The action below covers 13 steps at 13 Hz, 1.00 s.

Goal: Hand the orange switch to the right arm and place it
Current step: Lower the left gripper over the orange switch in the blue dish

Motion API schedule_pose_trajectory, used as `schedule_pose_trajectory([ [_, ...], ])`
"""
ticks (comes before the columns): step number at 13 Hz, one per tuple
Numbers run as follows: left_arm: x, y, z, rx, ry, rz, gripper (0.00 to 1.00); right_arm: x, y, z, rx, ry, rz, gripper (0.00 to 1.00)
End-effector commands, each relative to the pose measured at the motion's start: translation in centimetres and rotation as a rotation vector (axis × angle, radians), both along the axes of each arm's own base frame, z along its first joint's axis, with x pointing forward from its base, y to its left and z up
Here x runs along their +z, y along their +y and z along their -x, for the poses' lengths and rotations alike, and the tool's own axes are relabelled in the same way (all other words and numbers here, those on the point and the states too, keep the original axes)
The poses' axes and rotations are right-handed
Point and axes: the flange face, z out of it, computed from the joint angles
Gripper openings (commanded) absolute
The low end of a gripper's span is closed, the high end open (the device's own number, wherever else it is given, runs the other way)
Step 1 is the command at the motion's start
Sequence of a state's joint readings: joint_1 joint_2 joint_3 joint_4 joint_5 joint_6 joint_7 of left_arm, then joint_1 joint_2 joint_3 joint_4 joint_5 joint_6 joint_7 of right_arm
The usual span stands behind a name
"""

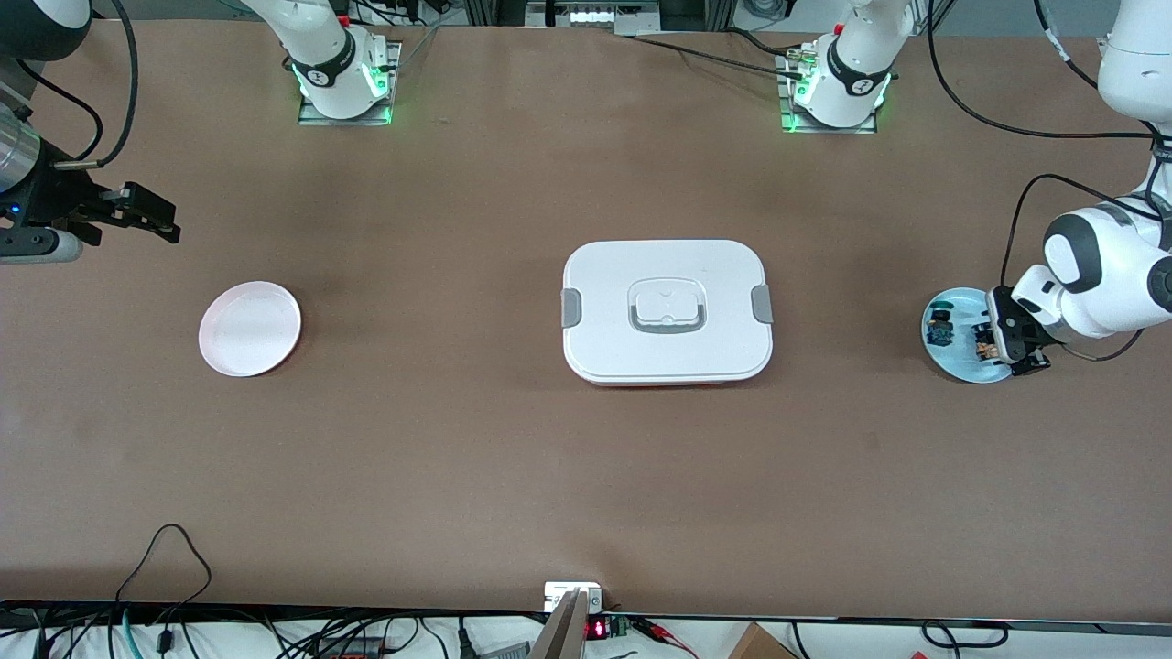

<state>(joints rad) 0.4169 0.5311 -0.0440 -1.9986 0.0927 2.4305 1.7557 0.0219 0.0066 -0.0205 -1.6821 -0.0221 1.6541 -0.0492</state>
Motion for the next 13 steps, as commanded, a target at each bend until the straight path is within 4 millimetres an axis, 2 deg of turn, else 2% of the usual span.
schedule_pose_trajectory([
  [1,0.14,-0.01,-0.44,-0.03,-0.012,0.007,1.0,0.41,0.05,0.02,0.012,0.005,0.004,1.0],
  [6,-0.31,-0.06,-0.34,-0.03,-0.005,0.011,0.95,0.41,0.05,0.02,0.012,0.005,0.004,1.0],
  [9,-0.45,-0.14,-0.39,-0.032,-0.008,0.011,0.82,0.41,0.22,0.02,0.015,0.005,0.004,1.0],
  [11,-0.45,-0.23,-0.43,-0.035,-0.008,0.011,0.55,0.32,0.24,-0.01,0.015,0.007,0.002,1.0],
  [13,-0.42,-0.47,-0.54,-0.062,-0.006,0.013,0.15,0.32,0.15,-0.01,0.014,0.007,0.002,1.0],
])
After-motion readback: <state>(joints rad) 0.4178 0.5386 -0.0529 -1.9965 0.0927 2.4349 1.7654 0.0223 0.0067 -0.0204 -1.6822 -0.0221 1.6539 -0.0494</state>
